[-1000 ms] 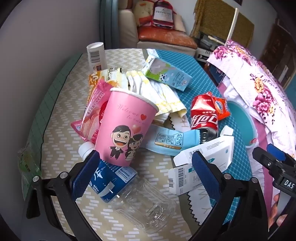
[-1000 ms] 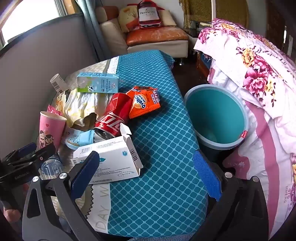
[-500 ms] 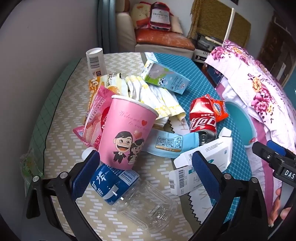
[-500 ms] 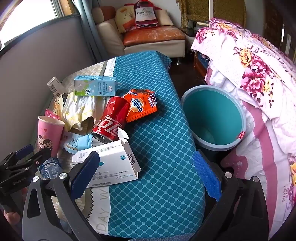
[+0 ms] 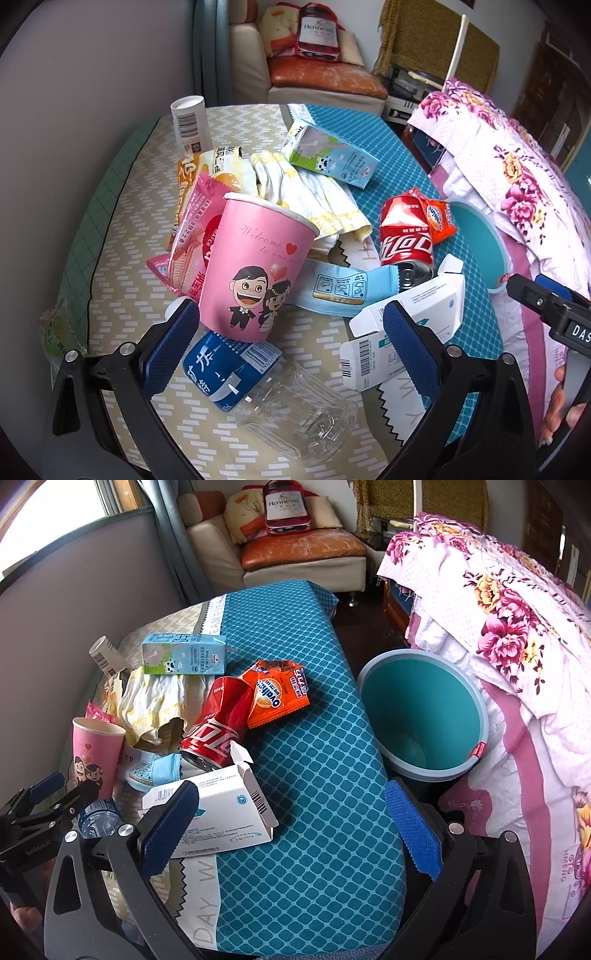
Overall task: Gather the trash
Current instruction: 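Move the left gripper toward the pink paper cup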
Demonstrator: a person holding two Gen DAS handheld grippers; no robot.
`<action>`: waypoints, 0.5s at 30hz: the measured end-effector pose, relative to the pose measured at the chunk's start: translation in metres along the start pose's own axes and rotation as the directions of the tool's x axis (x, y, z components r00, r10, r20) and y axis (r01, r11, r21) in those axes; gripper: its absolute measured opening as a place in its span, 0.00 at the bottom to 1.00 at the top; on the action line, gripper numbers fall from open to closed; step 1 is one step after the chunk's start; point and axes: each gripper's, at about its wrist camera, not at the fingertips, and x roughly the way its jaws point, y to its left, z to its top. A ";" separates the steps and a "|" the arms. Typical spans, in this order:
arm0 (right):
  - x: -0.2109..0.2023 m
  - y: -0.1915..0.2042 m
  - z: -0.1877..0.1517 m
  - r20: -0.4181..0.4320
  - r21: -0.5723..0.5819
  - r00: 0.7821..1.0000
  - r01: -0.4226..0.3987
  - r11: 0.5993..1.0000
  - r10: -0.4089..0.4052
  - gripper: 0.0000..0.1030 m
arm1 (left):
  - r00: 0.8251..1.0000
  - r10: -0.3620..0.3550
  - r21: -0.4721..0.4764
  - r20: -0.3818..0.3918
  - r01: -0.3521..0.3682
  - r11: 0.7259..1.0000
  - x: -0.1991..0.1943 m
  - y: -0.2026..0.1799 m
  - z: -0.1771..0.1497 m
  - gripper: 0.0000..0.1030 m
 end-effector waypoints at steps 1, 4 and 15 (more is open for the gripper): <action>0.000 0.000 0.000 0.000 0.001 1.000 0.001 1.000 -0.001 0.94 | 1.000 -0.002 0.001 0.000 0.002 1.000 0.000 0.001 0.000 0.97; 0.001 0.000 0.002 -0.003 0.007 1.000 0.004 1.000 -0.004 0.94 | 1.000 -0.005 0.002 0.003 0.005 1.000 0.000 0.000 0.000 0.97; 0.006 0.000 0.000 -0.027 0.023 1.000 0.014 1.000 -0.013 0.94 | 1.000 -0.028 0.037 -0.002 0.028 0.999 0.005 -0.001 -0.001 0.97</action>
